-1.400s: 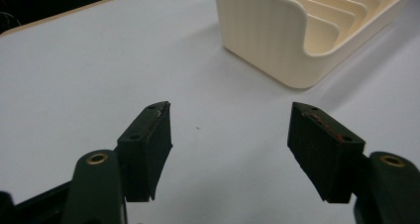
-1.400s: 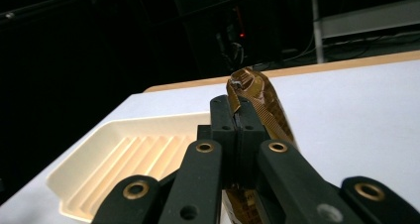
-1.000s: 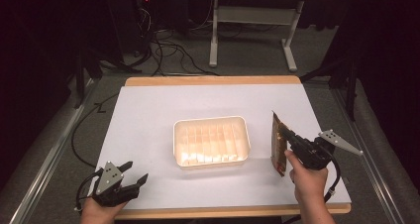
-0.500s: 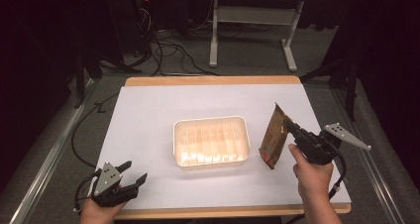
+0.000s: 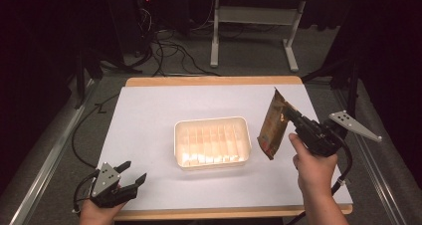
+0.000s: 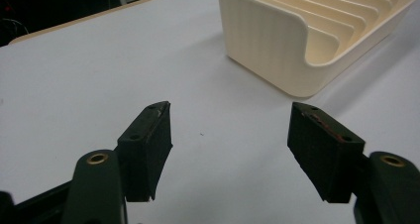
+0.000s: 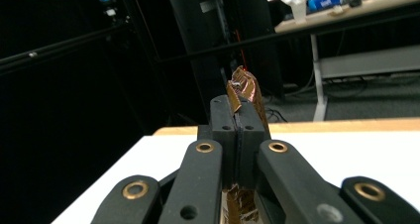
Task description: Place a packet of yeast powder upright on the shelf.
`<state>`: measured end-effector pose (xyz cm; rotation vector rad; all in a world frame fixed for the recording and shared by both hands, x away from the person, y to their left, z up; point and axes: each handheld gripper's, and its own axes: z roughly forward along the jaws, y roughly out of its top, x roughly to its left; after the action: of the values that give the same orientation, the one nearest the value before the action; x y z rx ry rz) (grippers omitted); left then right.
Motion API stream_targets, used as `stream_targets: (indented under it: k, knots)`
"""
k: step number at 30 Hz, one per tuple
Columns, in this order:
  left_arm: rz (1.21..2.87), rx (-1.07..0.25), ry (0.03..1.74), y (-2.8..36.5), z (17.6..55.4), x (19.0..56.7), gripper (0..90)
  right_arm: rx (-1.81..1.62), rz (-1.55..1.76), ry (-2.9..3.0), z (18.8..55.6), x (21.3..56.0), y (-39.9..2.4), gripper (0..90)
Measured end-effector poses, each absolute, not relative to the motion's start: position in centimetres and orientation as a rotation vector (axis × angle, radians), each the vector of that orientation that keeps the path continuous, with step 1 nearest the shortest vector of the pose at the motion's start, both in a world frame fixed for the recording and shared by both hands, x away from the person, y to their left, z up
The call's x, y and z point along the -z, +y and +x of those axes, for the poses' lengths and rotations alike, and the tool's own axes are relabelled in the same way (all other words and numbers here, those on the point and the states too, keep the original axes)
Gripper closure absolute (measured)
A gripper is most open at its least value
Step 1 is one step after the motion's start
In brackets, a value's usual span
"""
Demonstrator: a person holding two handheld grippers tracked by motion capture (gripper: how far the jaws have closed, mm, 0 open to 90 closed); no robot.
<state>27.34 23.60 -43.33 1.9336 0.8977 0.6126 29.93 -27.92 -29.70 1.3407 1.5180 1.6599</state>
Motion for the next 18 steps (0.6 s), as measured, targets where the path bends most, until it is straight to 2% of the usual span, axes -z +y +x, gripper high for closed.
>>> stream_targets:
  k: [8, 18]
  knots:
    - [1.933, -0.62, 0.894, 23.6, 27.2, 43.2, 34.1, -1.697, 1.271, 1.534, 30.4, 27.3, -25.3, 90.0]
    - [1.927, -0.622, 0.892, 23.8, 27.2, 43.1, 34.1, -1.697, 1.292, 1.56, 32.1, 28.3, -23.0, 90.0]
